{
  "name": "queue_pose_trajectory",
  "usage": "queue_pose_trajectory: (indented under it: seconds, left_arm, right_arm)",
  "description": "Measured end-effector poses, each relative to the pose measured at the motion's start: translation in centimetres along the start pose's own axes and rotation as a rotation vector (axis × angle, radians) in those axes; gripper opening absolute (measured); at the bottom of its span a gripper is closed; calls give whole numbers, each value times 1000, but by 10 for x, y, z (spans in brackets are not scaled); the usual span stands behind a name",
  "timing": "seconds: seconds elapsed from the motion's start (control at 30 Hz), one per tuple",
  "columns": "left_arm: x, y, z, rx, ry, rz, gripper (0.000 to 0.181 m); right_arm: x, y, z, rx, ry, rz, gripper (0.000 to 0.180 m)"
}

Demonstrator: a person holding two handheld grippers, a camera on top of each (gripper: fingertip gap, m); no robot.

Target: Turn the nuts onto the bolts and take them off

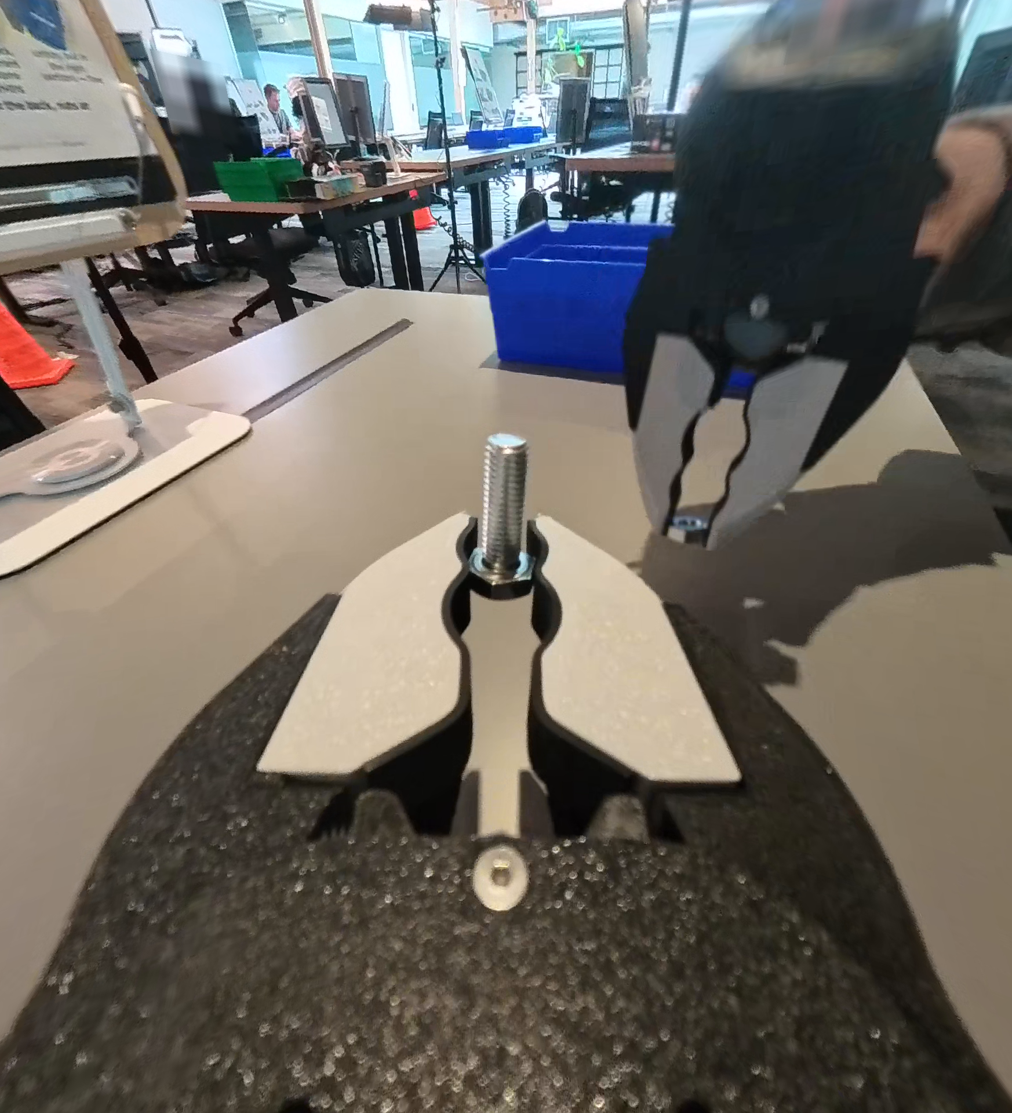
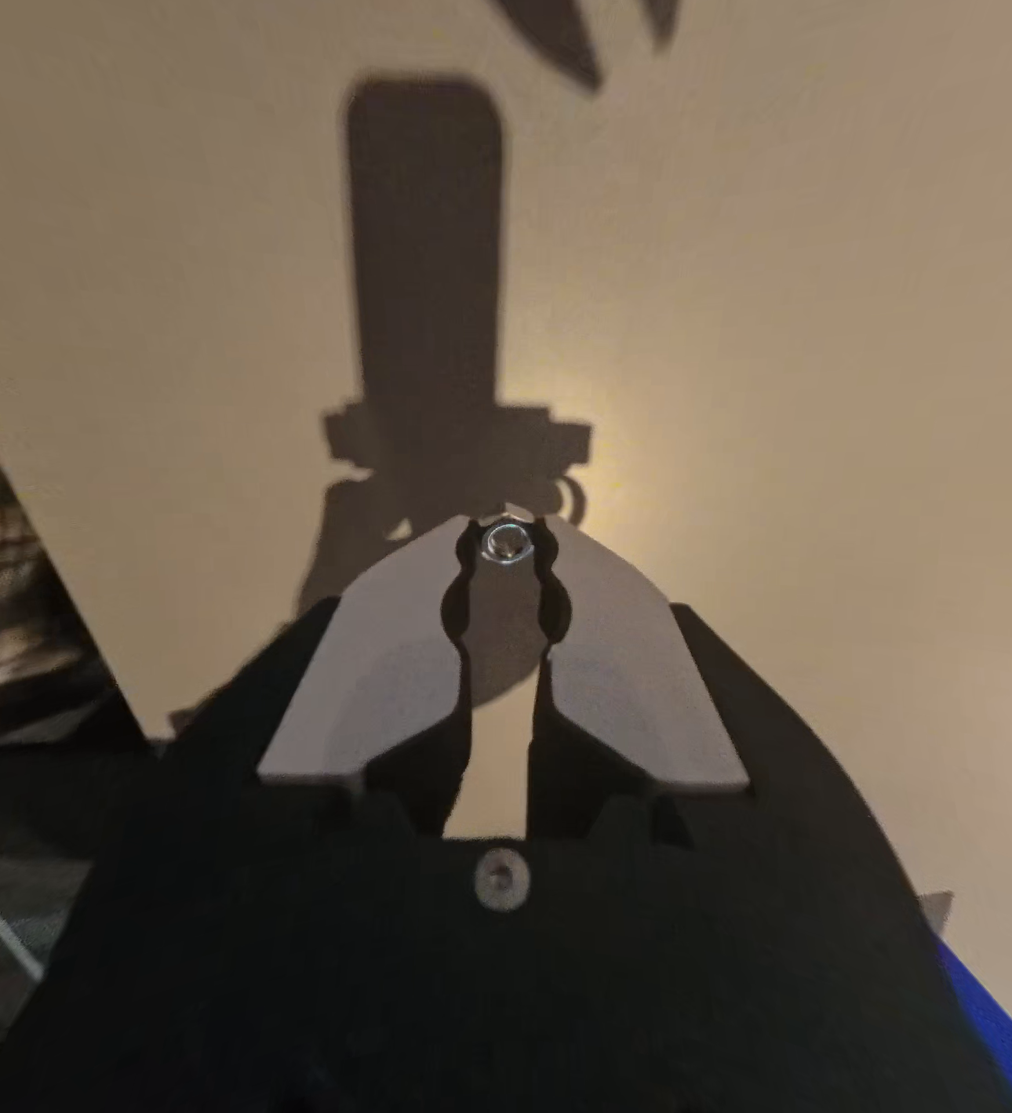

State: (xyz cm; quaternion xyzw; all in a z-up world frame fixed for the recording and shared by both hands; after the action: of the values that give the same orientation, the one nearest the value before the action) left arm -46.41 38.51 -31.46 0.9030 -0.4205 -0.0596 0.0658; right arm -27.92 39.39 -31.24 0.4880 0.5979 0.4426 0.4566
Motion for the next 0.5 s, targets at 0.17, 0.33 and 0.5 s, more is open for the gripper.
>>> queue_pose_trajectory:
  seconds: [0.17, 0.33, 0.5]
  left_arm:
    - [-4, 3, -1, 16, 5, -12, 15]
    - [-2, 1, 0, 9, -1, -4, 15]
    - [-2, 2, -1, 16, 3, 3, 15]
  right_arm:
    - [2, -19, 13, -18, 25, -8, 18]
    - [5, -35, 20, -35, 40, -19, 18]
    - [6, -37, 23, 24, 31, -20, 18]
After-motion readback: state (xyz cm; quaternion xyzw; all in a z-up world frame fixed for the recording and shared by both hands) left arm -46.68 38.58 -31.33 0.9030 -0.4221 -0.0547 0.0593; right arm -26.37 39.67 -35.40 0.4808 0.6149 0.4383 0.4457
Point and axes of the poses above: each gripper's, where its closed fingertips meet, y back along the fingers, z out of its underside, x = y × z across the jaws, the point moved 9 cm from there along y, back along the fingers, and after that the axes turned 7 degrees about -z, right-handed, at the moved point
